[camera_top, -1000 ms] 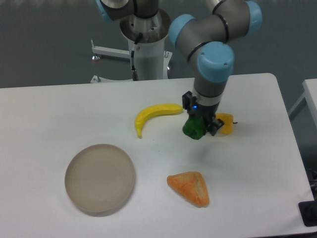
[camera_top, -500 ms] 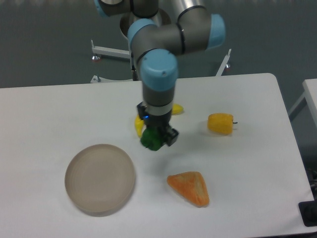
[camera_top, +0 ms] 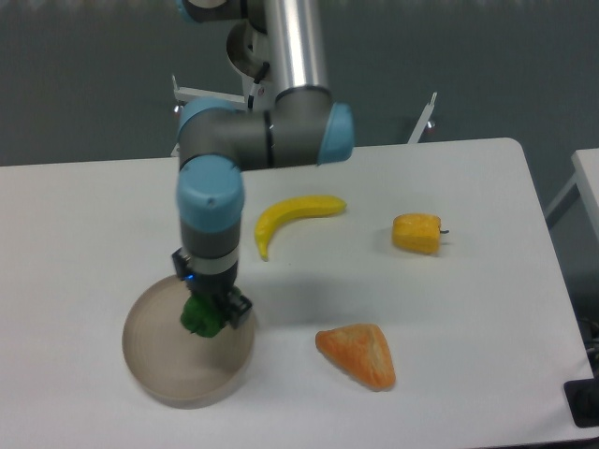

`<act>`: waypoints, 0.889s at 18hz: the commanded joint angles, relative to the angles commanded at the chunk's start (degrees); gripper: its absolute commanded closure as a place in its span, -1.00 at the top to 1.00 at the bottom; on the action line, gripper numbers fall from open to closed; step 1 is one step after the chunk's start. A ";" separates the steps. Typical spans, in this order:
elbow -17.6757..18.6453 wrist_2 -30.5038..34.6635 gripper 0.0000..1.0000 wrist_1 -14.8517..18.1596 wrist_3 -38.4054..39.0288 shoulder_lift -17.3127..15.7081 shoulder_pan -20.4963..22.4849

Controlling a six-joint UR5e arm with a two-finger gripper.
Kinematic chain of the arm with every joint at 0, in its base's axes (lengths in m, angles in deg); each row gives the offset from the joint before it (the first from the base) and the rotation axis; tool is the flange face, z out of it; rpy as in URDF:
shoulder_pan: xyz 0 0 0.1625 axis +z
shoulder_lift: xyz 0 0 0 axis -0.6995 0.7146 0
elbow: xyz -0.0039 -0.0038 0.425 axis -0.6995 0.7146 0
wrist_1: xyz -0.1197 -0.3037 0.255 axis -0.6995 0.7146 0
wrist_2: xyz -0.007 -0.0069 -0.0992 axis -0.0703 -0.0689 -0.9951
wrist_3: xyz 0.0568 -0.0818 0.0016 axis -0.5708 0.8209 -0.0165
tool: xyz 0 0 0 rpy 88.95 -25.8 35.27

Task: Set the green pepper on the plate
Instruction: 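Lower the green pepper onto the plate and open the gripper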

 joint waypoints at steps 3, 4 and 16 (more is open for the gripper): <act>0.18 0.00 0.87 0.00 -0.09 0.88 -0.44; 0.52 0.00 1.00 0.00 -0.09 0.97 -0.44; 2.63 4.40 1.00 0.52 -1.14 -7.36 8.15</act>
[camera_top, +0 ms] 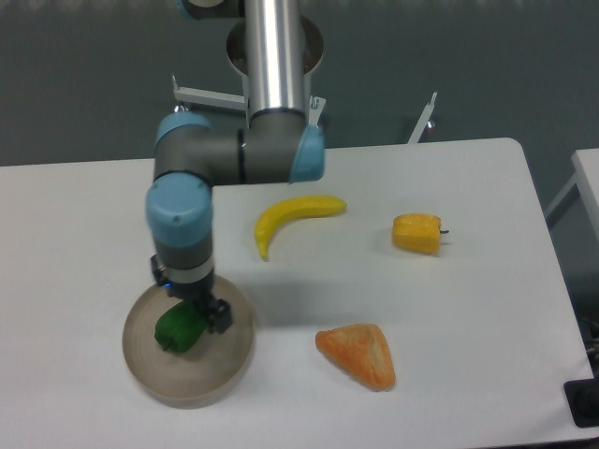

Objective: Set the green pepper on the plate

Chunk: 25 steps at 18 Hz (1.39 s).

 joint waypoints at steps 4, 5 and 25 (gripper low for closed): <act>7.10 0.00 1.00 0.09 -7.61 -7.03 6.76; 8.61 0.00 1.00 0.27 -12.09 -8.27 8.18; 12.23 5.36 1.00 4.14 -41.40 -8.54 19.79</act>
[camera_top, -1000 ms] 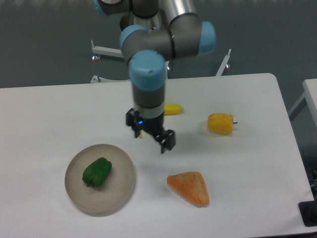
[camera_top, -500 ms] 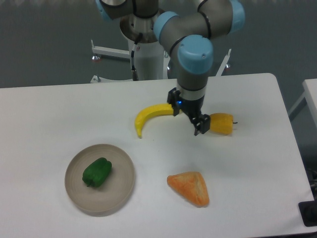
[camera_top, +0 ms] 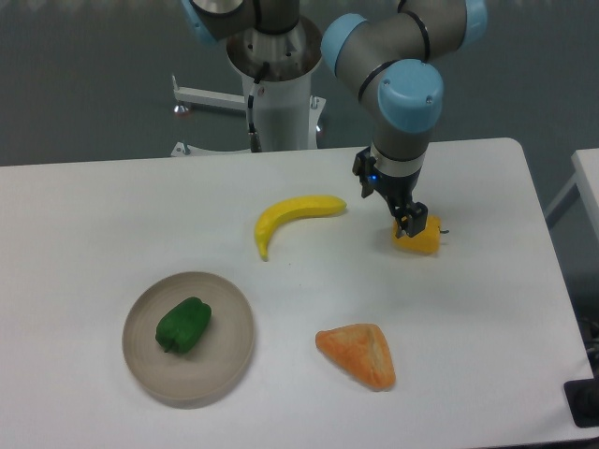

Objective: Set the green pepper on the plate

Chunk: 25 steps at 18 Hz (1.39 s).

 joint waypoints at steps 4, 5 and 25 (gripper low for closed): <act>-0.88 -0.26 1.00 -0.09 0.00 0.35 0.17; -1.32 -0.44 1.00 -0.09 0.00 0.61 0.09; -5.54 -2.72 1.00 1.23 1.23 4.04 -0.26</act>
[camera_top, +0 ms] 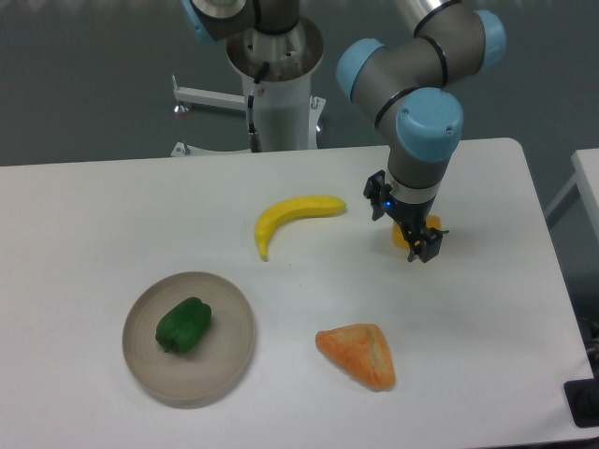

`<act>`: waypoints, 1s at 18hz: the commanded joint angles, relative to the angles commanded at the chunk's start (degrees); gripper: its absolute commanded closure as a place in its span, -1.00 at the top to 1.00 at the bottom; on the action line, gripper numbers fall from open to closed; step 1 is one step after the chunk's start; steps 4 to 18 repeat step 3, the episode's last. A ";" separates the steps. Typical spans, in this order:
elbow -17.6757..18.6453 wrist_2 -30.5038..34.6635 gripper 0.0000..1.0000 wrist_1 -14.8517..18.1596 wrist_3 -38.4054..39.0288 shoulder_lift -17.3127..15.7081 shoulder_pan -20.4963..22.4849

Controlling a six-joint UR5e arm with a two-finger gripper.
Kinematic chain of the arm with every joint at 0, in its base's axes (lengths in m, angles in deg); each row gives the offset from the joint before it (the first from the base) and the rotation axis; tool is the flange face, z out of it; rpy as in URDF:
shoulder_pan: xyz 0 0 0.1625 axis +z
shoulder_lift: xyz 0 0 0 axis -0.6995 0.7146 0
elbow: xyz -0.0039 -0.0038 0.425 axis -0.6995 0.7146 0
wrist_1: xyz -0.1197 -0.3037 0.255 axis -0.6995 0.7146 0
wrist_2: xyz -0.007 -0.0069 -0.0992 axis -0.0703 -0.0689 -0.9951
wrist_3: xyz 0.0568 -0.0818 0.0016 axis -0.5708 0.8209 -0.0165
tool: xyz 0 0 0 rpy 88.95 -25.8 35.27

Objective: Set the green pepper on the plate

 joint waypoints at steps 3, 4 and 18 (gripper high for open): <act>0.00 0.00 1.00 0.00 0.00 0.00 0.00; 0.00 0.00 1.00 0.00 0.00 0.00 0.00; 0.00 0.00 1.00 0.00 0.00 0.00 0.00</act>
